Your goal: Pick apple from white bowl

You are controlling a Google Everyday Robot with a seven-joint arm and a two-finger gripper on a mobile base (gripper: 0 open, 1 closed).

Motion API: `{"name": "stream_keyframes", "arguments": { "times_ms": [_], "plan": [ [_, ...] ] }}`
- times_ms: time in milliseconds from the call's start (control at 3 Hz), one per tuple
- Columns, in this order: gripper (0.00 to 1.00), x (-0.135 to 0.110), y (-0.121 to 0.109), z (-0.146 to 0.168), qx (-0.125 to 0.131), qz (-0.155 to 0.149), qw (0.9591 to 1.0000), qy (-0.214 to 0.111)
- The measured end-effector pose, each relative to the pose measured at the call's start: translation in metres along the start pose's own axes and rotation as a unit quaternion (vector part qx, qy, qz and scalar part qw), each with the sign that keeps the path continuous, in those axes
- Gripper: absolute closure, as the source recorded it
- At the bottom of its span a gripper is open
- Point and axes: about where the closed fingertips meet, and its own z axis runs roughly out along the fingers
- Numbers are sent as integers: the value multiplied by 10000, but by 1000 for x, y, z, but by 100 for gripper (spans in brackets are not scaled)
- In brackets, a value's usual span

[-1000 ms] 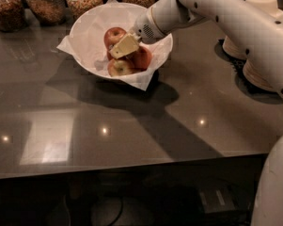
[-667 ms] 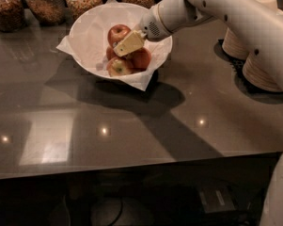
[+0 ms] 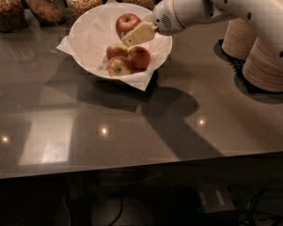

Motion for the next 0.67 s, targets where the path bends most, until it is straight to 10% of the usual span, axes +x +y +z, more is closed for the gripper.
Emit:
{"name": "stream_keyframes", "arguments": {
  "times_ms": [667],
  "plan": [
    [100,-18,4,-51,181,-129,9980,-596]
  ]
}}
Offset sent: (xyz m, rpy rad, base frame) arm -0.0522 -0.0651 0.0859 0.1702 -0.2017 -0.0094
